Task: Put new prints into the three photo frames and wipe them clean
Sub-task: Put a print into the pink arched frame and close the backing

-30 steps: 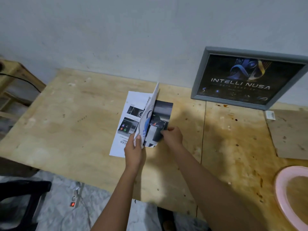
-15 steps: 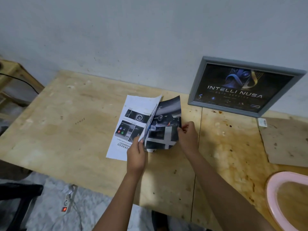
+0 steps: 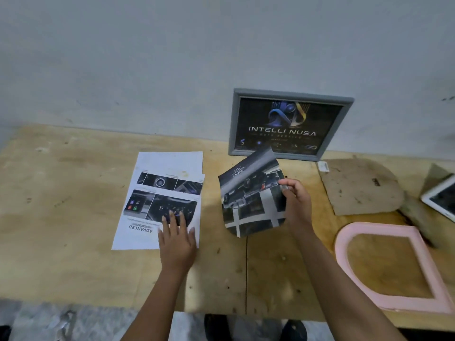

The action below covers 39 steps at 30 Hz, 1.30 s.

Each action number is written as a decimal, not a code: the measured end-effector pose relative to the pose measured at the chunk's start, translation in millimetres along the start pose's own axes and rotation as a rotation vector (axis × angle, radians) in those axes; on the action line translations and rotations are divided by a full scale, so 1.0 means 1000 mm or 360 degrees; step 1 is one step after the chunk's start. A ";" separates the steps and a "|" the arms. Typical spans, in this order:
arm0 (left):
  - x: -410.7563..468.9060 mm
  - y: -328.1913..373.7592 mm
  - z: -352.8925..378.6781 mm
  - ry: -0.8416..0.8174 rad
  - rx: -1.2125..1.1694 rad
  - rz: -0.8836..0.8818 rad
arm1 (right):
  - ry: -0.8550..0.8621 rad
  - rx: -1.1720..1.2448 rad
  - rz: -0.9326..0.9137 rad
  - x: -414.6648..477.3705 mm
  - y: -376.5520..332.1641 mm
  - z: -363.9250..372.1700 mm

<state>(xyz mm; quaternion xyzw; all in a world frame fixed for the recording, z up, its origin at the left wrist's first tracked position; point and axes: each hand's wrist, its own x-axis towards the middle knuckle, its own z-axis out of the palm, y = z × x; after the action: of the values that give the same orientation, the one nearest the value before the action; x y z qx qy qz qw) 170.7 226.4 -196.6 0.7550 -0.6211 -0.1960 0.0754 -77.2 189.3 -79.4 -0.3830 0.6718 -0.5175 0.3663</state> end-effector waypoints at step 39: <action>-0.176 0.351 0.123 0.0028 -0.0785 0.0103 | -0.0553 -0.0722 0.0504 0.036 0.136 -0.382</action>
<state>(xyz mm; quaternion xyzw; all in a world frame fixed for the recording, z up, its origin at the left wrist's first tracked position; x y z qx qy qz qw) -223.1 336.5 -147.4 0.6951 -0.5778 -0.3326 0.2690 -450.4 339.0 -140.2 -0.4282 0.7487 -0.2181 0.4566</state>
